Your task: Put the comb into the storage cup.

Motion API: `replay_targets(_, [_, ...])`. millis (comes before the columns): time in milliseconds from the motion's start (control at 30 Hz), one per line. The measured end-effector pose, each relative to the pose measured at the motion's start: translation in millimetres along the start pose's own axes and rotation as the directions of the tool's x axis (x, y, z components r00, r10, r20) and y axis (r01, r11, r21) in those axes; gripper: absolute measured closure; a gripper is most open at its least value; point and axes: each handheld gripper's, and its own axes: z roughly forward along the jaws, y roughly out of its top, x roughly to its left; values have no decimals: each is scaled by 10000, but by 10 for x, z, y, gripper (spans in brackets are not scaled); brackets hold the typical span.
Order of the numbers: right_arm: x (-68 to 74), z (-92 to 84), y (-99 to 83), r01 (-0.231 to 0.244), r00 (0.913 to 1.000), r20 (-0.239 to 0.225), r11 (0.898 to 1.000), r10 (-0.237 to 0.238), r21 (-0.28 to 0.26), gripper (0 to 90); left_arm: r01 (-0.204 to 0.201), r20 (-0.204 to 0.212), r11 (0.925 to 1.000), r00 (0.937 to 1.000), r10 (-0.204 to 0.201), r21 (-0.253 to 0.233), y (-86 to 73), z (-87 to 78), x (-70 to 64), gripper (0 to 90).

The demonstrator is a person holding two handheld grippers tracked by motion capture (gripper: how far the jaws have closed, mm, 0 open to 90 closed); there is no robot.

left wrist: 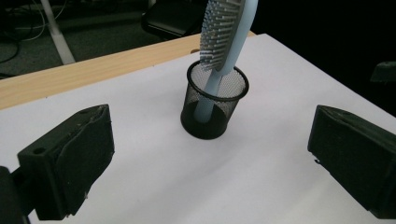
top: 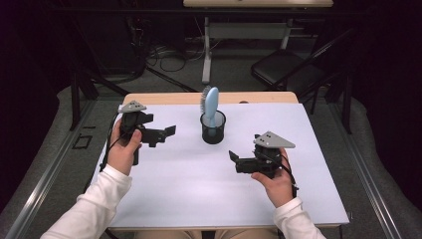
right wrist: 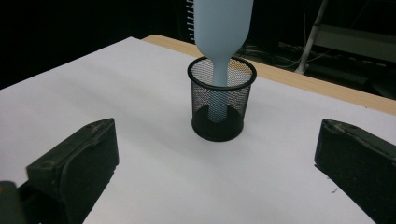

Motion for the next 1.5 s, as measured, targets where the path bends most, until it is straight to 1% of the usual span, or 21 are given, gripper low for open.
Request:
replay_targets(67, [-23,-11,-27,-55,10000,39,10000,55,50,0,-86,5,10000,10000,86,-32,-51,-13,3,5])
replay_targets(167, [-48,-28,-67,-88,9999,138,9999,86,139,0,63,94,9998,9999,-61,-182,-130,-30,17,4])
replay_targets(200, [-58,-34,-82,-86,9998,191,9999,84,143,0,89,139,9998,9999,-86,-166,-151,-32,26,4])
replay_targets(300, [-76,-57,-109,-140,9995,289,9998,136,162,0,194,85,9997,9998,-193,-176,-203,-26,48,5])
replay_targets(467, [-115,-98,-158,-130,9988,468,9999,125,98,0,103,88,9991,9999,-99,-402,-325,-64,77,4])
replay_targets(567, [-148,-114,-205,-315,9980,547,9994,306,170,0,209,151,9986,9997,-202,-479,-400,-73,100,5])
replay_targets(633, [-162,-120,-233,-319,9975,636,9992,304,223,0,329,182,9981,9993,-320,-513,-459,-82,130,4])
replay_targets(700, [-165,-129,-259,-312,9968,738,9993,294,228,0,450,300,9978,9986,-436,-491,-501,-87,166,5])
replay_targets(733, [-173,-133,-271,-188,9970,761,9995,169,247,0,530,267,9971,9983,-516,-554,-526,-90,183,4])
replay_targets(767, [-171,-138,-285,-222,9965,813,9994,200,266,0,519,189,9970,9985,-509,-581,-558,-97,204,4])
replay_targets(833, [-191,-140,-325,-160,9961,873,9995,134,288,0,586,163,9966,9982,-578,-573,-605,-107,231,4])
replay_targets(967, [-228,-140,-404,-306,9943,1033,9988,264,389,0,560,16,9968,9984,-560,-563,-732,-98,274,4])
replay_targets(1033, [-239,-140,-427,-395,9938,1057,9983,349,417,0,448,-90,9979,9989,-453,-475,-786,-90,285,4])
replay_targets(1133, [-260,-152,-446,-450,9927,1134,9983,405,372,0,687,109,9954,9976,-681,-674,-877,-78,312,5])
replay_targets(1167, [-264,-157,-449,-476,9926,1138,9982,433,357,0,707,115,9950,9975,-701,-709,-898,-74,320,4])
replay_targets(1233, [-271,-157,-460,-491,9922,1164,9982,447,354,0,638,-9,9954,9979,-641,-713,-929,-62,323,4])
replay_targets(1333, [-272,-152,-477,-510,9919,1185,9980,463,369,0,379,-226,9976,9990,-393,-583,-973,-46,328,5])
replay_targets(1433, [-278,-159,-487,-445,9918,1214,9984,401,341,0,433,-109,9968,9990,-441,-668,-1015,-28,340,4])
replay_targets(1500, [-284,-161,-491,-480,9917,1205,9984,440,308,0,470,-143,9966,9987,-480,-671,-1039,-17,347,4])
